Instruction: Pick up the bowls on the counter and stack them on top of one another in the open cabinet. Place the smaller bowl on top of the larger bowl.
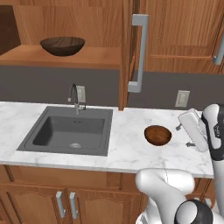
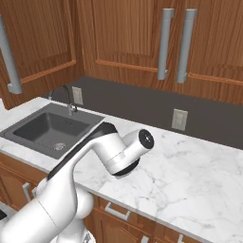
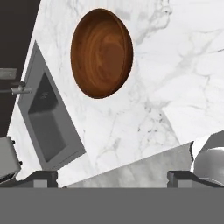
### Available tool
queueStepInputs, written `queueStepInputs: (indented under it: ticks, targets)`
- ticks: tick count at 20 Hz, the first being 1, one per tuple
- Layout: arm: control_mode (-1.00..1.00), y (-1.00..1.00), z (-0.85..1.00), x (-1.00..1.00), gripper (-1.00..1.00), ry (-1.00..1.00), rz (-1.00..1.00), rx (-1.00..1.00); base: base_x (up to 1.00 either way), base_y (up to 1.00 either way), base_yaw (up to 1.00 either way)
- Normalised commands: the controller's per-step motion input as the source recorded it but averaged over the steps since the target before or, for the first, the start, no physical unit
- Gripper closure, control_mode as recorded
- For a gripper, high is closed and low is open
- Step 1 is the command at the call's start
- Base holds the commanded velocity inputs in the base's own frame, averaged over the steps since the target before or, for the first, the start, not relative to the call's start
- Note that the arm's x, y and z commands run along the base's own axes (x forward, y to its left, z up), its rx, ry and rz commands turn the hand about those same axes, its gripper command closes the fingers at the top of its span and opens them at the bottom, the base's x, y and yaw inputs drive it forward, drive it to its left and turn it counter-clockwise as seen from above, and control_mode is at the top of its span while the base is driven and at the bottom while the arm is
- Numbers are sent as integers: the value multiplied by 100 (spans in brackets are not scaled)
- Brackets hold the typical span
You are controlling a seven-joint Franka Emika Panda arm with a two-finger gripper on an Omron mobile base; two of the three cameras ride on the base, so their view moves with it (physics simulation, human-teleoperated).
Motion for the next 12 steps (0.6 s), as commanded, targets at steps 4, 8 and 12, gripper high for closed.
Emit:
queueStepInputs:
  ticks: [4,8,12]
  targets:
    - [-100,-8,-19,27,-100,0,-3,0,0,0,0]
    - [-100,-4,-22,24,-100,0,-2,0,0,0,0]
    - [-100,0,-24,18,-100,-2,-2,-1,0,0,0]
